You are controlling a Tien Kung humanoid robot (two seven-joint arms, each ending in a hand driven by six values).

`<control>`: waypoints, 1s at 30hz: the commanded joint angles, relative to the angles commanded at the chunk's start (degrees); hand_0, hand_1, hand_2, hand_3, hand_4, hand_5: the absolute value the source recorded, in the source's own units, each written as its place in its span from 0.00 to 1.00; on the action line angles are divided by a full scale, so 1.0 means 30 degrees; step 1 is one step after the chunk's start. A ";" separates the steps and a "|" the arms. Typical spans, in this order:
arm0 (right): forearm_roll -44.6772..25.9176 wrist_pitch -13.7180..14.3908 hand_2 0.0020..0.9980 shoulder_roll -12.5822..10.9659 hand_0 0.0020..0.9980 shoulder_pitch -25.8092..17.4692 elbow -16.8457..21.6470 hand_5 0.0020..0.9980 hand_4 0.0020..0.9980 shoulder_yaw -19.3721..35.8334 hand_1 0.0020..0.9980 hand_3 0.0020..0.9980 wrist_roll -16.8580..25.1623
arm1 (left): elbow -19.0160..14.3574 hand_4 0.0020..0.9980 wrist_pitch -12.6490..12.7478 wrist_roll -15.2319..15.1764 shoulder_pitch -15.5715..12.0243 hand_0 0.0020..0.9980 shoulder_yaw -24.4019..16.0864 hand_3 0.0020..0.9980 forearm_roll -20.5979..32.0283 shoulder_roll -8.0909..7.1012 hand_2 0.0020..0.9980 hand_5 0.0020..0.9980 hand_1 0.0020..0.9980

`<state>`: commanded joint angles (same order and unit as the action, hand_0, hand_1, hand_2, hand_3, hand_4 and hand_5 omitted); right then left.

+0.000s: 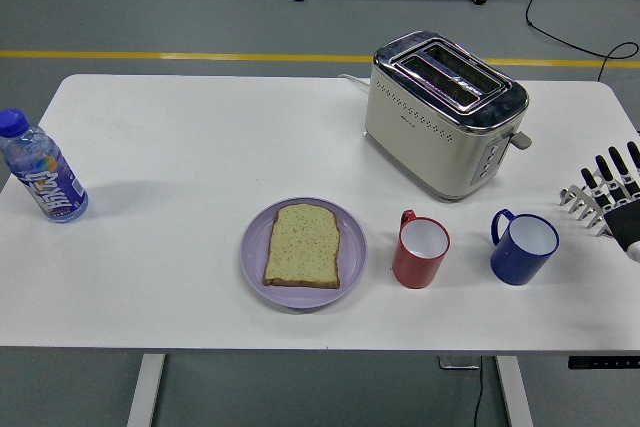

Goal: Pick up the cup,pour liquid into bread,place the cup on the desk

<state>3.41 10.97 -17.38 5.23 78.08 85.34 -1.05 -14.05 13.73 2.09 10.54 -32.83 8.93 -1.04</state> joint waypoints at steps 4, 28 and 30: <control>0.0119 -0.0073 0.67 0.0026 0.73 -0.0038 -0.0152 0.42 0.67 -0.0009 0.63 0.68 -0.0038 | 0.0007 0.40 -0.0023 -0.0023 -0.0020 0.69 0.0033 0.61 0.0044 -0.0004 0.77 1.00 0.76; 0.0664 -0.1559 0.60 0.0429 0.66 0.0389 -0.0517 0.20 0.58 0.0385 0.55 0.60 -0.3193 | -0.0044 0.40 -0.0102 -0.0165 0.0087 0.69 0.0571 0.61 0.0723 -0.0085 0.77 1.00 0.76; 0.0814 -0.1753 0.60 0.0486 0.66 0.0422 -0.0526 0.20 0.58 0.0403 0.55 0.60 -0.3203 | -0.0043 0.40 -0.0112 -0.0186 0.0092 0.69 0.0611 0.61 0.0789 -0.0086 0.77 1.00 0.76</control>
<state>5.86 5.71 -15.92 6.49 76.50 86.55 -10.66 -14.18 13.39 1.53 10.82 -31.00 11.29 -1.29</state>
